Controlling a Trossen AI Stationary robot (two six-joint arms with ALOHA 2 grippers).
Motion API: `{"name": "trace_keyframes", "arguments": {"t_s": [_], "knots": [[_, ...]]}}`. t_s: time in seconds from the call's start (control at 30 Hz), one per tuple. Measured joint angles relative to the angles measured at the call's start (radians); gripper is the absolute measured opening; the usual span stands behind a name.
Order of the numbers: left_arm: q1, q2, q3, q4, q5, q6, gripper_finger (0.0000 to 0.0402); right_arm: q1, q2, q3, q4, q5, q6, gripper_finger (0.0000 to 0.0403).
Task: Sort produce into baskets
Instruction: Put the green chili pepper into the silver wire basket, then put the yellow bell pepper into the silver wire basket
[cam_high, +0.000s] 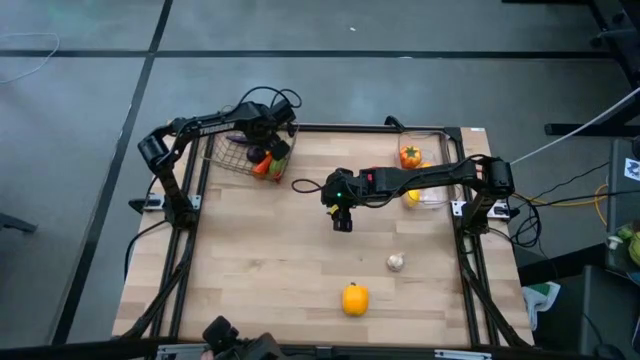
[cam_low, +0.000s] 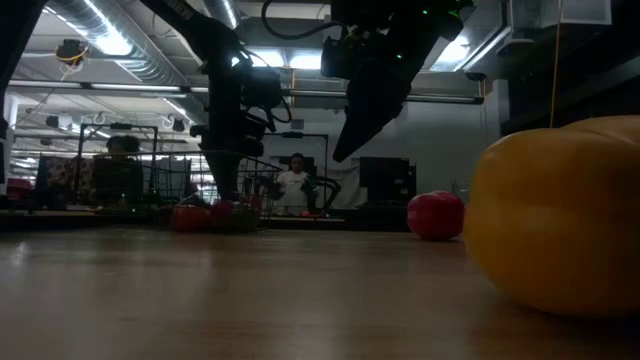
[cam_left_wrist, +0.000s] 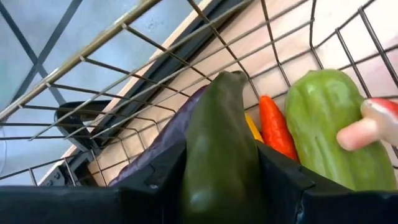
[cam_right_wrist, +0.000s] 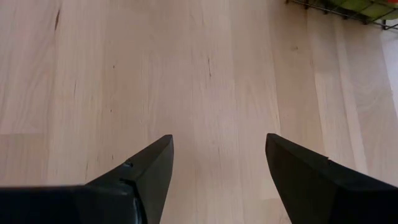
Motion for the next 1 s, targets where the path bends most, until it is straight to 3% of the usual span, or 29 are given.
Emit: {"name": "trace_keyframes", "arguments": {"t_s": [0.4,0.73,1.0], "knots": [[0.0,0.0,0.0,0.0,0.001,-0.065,0.0247,0.0,0.0,0.0,0.0,0.0,0.0,0.0253],[-0.018,-0.006,0.0,-0.008,0.014,0.022,0.0255,0.0,0.0,0.0,-0.006,0.0,-0.006,0.0253],[-0.036,-0.016,0.096,-0.114,0.066,0.06,0.0255,0.0,-0.054,0.002,-0.074,0.033,-0.008,0.0253]]}}
